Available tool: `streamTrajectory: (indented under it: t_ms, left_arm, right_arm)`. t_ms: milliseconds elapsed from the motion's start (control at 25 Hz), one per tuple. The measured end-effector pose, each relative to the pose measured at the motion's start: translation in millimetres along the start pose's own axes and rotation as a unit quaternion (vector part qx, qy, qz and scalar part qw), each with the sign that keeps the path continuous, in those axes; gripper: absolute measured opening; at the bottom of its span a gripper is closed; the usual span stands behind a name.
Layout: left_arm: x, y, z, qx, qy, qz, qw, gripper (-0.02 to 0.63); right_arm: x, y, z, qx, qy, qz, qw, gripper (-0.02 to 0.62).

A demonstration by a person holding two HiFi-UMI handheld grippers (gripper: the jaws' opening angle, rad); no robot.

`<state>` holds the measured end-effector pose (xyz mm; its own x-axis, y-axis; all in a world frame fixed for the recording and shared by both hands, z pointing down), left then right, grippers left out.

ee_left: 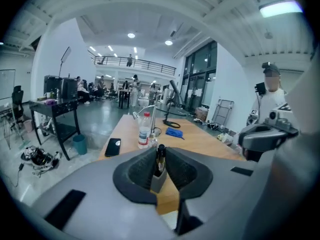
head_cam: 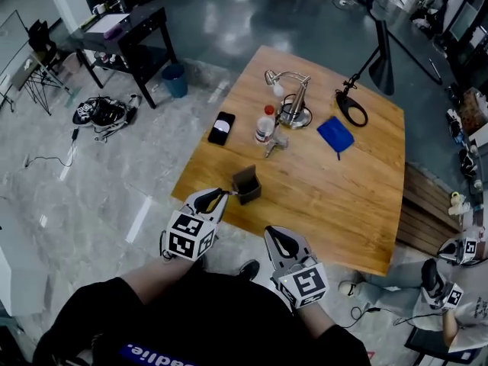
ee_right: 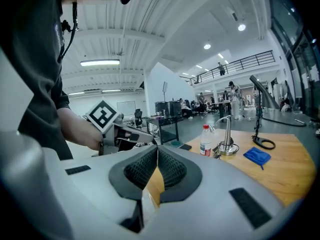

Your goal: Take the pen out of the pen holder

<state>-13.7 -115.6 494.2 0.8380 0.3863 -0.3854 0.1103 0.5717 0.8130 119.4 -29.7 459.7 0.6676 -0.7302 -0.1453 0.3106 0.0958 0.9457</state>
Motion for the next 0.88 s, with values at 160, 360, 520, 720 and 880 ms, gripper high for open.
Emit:
streamTrajectory:
  t_ms: [160,360,520,720,880]
  left_arm:
    - [26,-8,-53,0.013,0.061,0.066,0.9959,0.063]
    - [40,-15,-98,0.027,0.123,0.125,0.9841,0.063]
    - [39,-12,-110,0.024,0.148,0.128,0.9804,0.063]
    - [38,-11,-118,0.026,0.162,0.131,0.9778,0.063]
    - [38,-10,-125,0.027,0.165,0.13,0.9774,0.063]
  right_arm:
    - [-18,-18,3,0.015,0.024,-0.008,1.0,0.006]
    - [-47,-39,11,0.015,0.045,-0.001,0.999,0.006]
    - [-66,-55,19,0.035,0.048,-0.025,0.998,0.006]
    - [-81,-66,18,0.041,0.055,-0.04,0.997,0.005]
    - [-87,-71,15,0.043,0.059,-0.045,0.996,0.006]
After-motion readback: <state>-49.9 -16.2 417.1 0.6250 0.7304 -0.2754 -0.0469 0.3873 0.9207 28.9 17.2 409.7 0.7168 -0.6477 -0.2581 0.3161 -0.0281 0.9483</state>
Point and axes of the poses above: the fingertips, and each gripper's own axes: z forward along the fingers, x to its right, y out of its underside, the point moved 2 cm from there along -z, backward along the fingers, and after that the axes turned 15 degrees about -z, right-handed, at the moved point
